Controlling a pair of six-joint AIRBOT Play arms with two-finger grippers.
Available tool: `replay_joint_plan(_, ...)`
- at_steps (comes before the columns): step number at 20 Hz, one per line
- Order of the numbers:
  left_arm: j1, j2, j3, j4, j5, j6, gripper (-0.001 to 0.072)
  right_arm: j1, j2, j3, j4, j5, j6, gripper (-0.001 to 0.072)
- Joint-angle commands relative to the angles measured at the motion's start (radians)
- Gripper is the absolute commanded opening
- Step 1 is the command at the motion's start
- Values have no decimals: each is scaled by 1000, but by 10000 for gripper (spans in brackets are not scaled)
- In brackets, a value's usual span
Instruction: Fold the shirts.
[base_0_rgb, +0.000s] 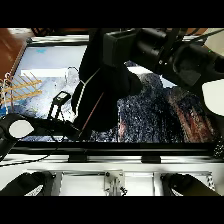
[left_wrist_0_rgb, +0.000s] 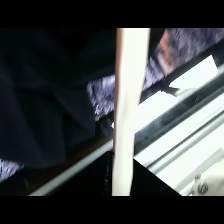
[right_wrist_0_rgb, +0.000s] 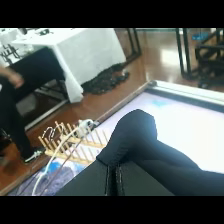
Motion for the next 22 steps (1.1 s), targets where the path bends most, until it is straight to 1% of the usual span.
replay_joint_plan(1, -5, -8, 1, -8, 136, -39, 43, 4, -6, 16, 12, 140, 22, 75)
replay_joint_plan(5, 3, -24, 2, -8, 174, -46, 43, 77, -31, 15, -14, 376, 26, 75)
replay_joint_plan(7, 34, -22, 2, -2, 183, -43, 43, 121, -45, 15, -109, 523, 61, 75)
replay_joint_plan(9, 85, -13, 2, 19, 166, -23, 43, 128, -46, 15, -233, 639, 130, 76)
replay_joint_plan(11, 132, 0, 4, 19, 135, 28, 43, 124, -47, 14, -314, 689, 154, 76)
replay_joint_plan(13, 143, 5, 21, 19, 113, 79, 43, 124, -47, -5, -374, 708, 163, 76)
replay_joint_plan(15, 143, 5, 43, 18, 110, 81, 43, 124, -47, -60, -423, 724, 205, 76)
replay_joint_plan(18, 143, 5, 71, 18, 102, 80, 43, 124, -47, -182, -400, 715, 270, 76)
replay_joint_plan(19, 143, 5, 78, 17, 100, 81, 43, 125, -47, -211, -372, 687, 270, 105)
replay_joint_plan(20, 143, 5, 83, 16, 94, 84, 43, 125, -47, -222, -341, 652, 269, 325)
replay_joint_plan(21, 143, 5, 89, 16, 82, 94, 43, 124, -43, -213, -322, 628, 264, 575)
replay_joint_plan(22, 143, 6, 95, 16, 66, 115, 43, 121, -39, -183, -322, 623, 262, 585)
